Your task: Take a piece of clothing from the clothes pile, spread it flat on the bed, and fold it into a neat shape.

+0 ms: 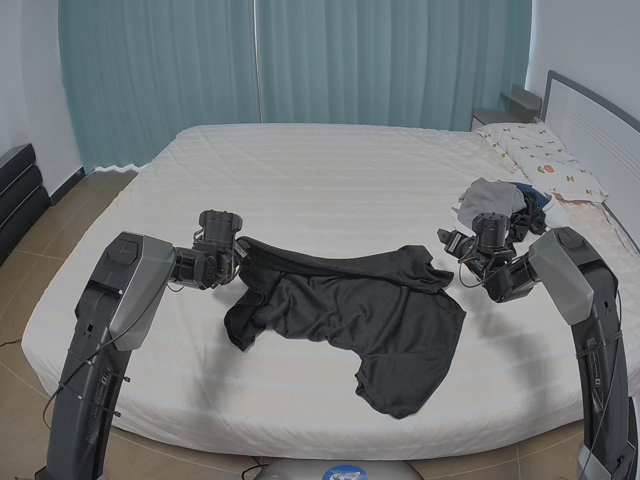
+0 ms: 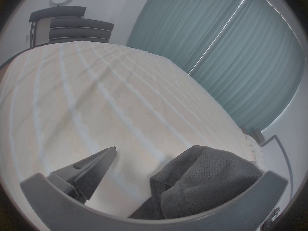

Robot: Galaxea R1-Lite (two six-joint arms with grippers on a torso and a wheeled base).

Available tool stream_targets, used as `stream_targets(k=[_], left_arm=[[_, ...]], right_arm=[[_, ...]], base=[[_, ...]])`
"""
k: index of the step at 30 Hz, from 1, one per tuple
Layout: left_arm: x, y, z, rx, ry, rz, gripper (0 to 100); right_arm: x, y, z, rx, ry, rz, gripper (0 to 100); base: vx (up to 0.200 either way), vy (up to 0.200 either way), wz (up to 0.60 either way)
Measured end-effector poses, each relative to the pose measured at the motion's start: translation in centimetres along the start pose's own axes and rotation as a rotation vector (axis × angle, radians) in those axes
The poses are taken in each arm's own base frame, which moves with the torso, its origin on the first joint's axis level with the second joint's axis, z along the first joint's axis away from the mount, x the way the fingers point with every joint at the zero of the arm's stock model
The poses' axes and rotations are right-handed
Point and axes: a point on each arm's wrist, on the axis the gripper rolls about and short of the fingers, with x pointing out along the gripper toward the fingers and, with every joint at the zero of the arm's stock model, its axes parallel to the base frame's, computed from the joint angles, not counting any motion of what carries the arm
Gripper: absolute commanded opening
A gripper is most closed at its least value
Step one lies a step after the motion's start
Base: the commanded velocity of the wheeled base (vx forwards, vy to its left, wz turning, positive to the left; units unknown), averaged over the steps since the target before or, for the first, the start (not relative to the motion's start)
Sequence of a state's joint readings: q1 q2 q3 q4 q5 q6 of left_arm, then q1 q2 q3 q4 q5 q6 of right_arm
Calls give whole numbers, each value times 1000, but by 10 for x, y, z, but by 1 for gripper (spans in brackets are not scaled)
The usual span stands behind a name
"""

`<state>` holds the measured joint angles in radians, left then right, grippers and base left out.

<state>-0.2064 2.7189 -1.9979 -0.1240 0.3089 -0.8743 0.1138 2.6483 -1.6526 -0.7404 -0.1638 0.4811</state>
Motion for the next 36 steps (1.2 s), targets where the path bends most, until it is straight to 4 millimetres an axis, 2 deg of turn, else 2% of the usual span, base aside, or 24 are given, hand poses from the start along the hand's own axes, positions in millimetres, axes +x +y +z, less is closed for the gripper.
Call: stream_targets(k=[6, 9, 13, 19, 29, 36], left_arm=[[2, 21, 2, 57, 99, 124, 100], [-3, 23, 3, 73, 158, 140, 100], [-12, 18, 16, 56, 207, 90, 100], [-29, 13, 36, 46, 285, 42, 100], [-64, 25, 49, 88, 563, 125, 100], [-92, 35, 67, 29, 718, 52, 100]], right_arm=[[-2, -13, 1, 15, 23, -13, 100], [-9, -16, -5, 17, 76, 7, 100], [-28, -24, -11, 24, 158, 20, 100], [-66, -28, -19, 29, 245, 48, 100], [-140, -34, -33, 29, 383, 108, 100], [-196, -38, -42, 62, 484, 129, 100]], base=[[0, 0, 0], [0, 0, 0], [0, 0, 0], [0, 0, 0], [0, 0, 0], [0, 0, 0]])
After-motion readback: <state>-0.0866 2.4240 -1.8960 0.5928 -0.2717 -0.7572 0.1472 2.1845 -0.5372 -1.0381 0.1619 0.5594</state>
